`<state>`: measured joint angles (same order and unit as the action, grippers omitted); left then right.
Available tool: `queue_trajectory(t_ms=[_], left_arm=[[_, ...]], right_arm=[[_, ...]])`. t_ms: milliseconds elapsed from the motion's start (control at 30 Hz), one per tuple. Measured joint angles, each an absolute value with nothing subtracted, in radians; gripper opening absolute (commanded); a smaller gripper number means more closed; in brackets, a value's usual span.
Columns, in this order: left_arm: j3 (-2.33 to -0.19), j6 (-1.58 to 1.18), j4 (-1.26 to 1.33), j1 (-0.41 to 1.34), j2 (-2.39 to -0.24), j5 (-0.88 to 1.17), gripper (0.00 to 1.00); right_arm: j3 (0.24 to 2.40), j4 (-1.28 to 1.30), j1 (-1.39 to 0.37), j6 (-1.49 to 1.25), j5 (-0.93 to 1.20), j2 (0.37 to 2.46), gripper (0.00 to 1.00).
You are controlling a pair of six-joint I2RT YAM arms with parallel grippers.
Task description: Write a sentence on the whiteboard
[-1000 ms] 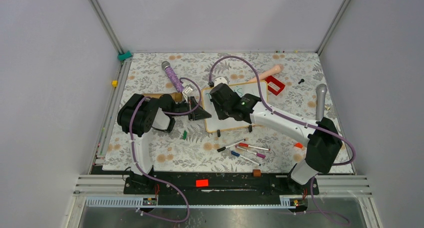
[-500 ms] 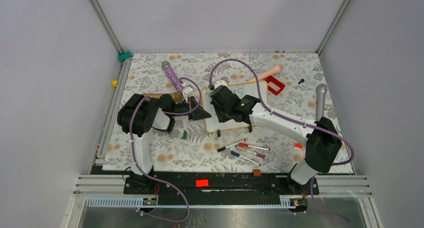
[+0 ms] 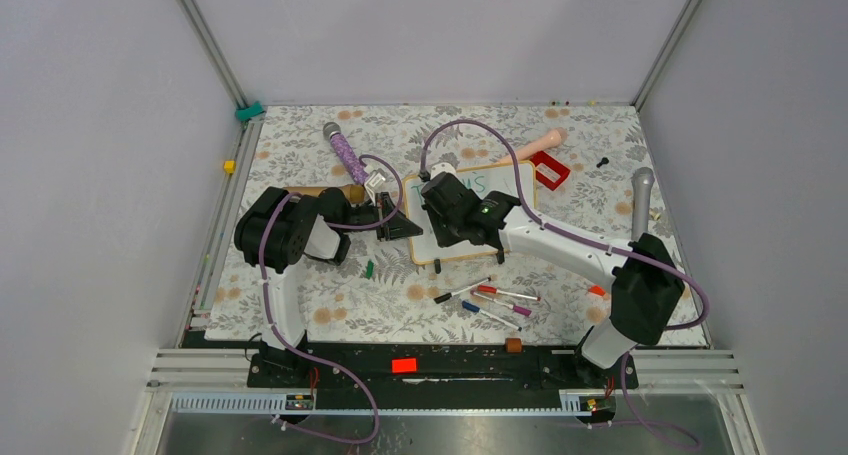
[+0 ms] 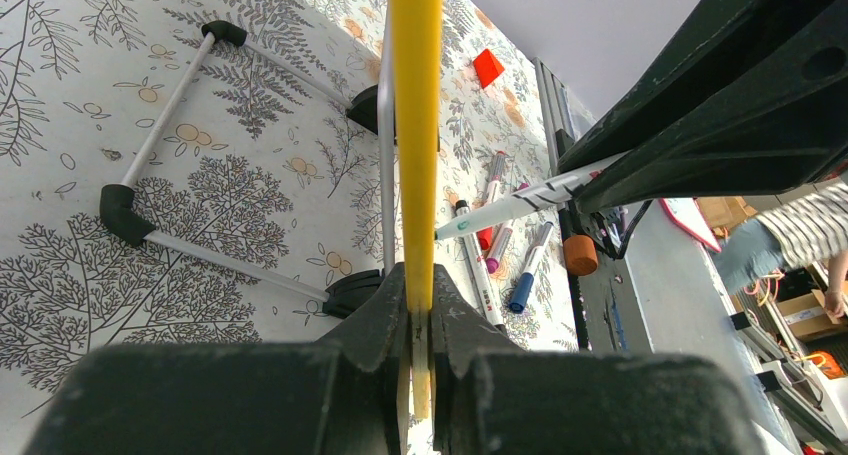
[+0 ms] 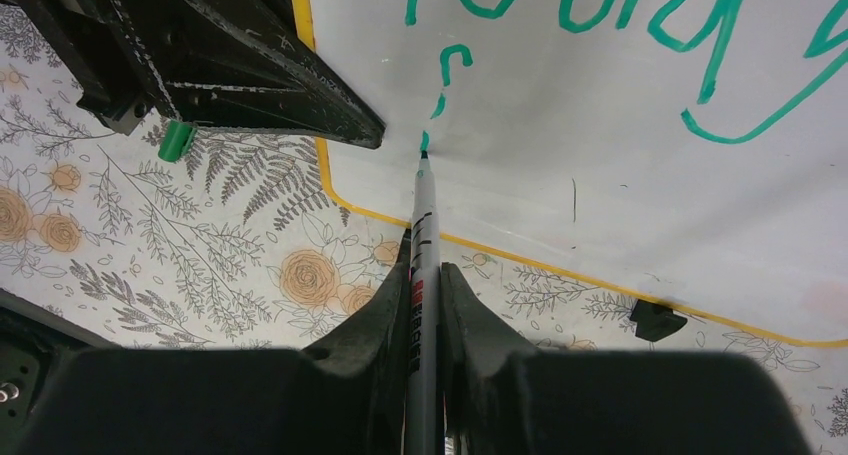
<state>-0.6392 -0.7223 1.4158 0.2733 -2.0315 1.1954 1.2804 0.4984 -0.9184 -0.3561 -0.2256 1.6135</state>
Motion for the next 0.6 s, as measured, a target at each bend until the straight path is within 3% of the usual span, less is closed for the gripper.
queue_trajectory(t_ms=[600], left_arm=[[-0.639,-0.722,1.416,0.274,-2.032,1.195,0.0]], right_arm=[[1.334,0.494,-0.918,-0.346,-0.271,1.607,0.0]])
